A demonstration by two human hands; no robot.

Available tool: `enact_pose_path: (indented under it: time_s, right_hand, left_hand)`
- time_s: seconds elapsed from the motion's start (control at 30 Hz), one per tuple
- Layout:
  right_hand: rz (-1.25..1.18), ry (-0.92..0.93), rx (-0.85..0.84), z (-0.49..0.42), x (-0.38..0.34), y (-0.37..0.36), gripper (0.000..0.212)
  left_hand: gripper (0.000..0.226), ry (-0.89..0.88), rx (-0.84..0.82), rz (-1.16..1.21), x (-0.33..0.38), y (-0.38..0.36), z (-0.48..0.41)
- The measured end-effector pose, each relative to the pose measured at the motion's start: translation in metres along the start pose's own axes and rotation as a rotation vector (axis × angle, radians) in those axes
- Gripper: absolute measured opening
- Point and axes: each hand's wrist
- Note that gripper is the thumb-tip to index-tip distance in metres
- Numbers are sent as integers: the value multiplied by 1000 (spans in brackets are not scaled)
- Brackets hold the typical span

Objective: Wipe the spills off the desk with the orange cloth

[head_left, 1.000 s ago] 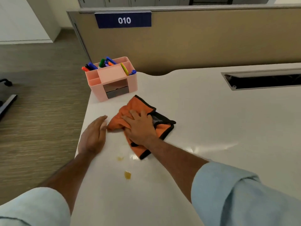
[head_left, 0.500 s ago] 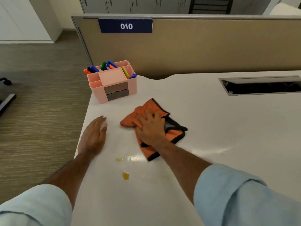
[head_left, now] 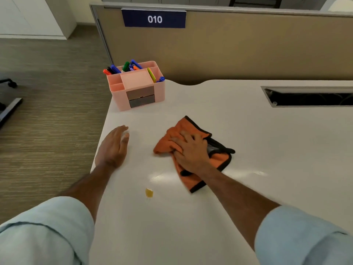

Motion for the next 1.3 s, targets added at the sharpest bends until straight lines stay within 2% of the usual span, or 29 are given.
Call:
enact_pose_path:
  time_s: [0.07, 0.17, 0.23, 0.27, 0.37, 0.47, 0.53, 0.6, 0.67, 0.77, 0.83, 0.87, 0.93, 1.0, 1.1, 1.2, 1.3]
  right_hand:
    - [-20, 72, 18, 2, -33, -2, 45]
    - [-102, 368, 40, 42, -76, -8, 41]
    - [-130, 547, 6, 73, -76, -7, 41]
    - [-139, 577, -3, 82, -65, -6, 41]
    - [-84, 476, 42, 81, -9, 4, 40]
    - [21, 167, 31, 53, 48, 12, 42]
    - [42, -11, 30, 35, 61, 11, 42]
    - [67, -91, 48, 27, 50, 8, 44]
    - [66, -18, 70, 35, 29, 6, 45]
    - [-50, 319, 44, 78, 8, 3, 43]
    - [-78, 481, -19, 107, 25, 7, 43]
    - [-81, 496, -36, 112, 41, 10, 43]
    - [-52, 365, -44, 112, 80, 19, 42]
    - [-15, 138, -17, 100, 115, 26, 44]
    - [37, -66, -5, 75, 132, 27, 47]
    - [12, -65, 36, 69, 112, 21, 43]
    - [-102, 155, 28, 106, 88, 13, 41]
  left_hand:
    - [60, -1, 12, -3, -1, 2, -3]
    - [59, -6, 9, -3, -1, 2, -4]
    - [60, -5, 6, -10, -1, 2, -3]
    - [60, -7, 8, -11, 0, 2, -3]
    - [60, -6, 9, -25, 1, 1, -2]
    - [61, 3, -2, -52, 0, 0, -2]
    - [60, 8, -4, -60, -2, 0, -2]
    - [59, 14, -10, -61, -3, 0, -3]
    - [59, 13, -13, -67, -3, 0, -3]
    - [62, 3, -9, -65, -3, 1, -3]
    - [64, -15, -14, -66, -2, 1, -4]
    - [64, -14, -13, -73, -4, 2, -3]
    - [64, -17, -14, -75, -3, 1, -2]
    - [64, -31, -6, -77, -1, 1, -3]
    - [63, -28, -7, -99, 5, 1, -3]
    - [64, -23, -19, -116, 8, 1, 0]
    - [64, 2, -34, -125, 12, 2, 5]
Point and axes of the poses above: each hand's wrist, its own z-axis away from the middle knuckle, its own y-axis out of the back of the hand, x = y × z, and after that the axes turned 6 degrees about z, right-handed
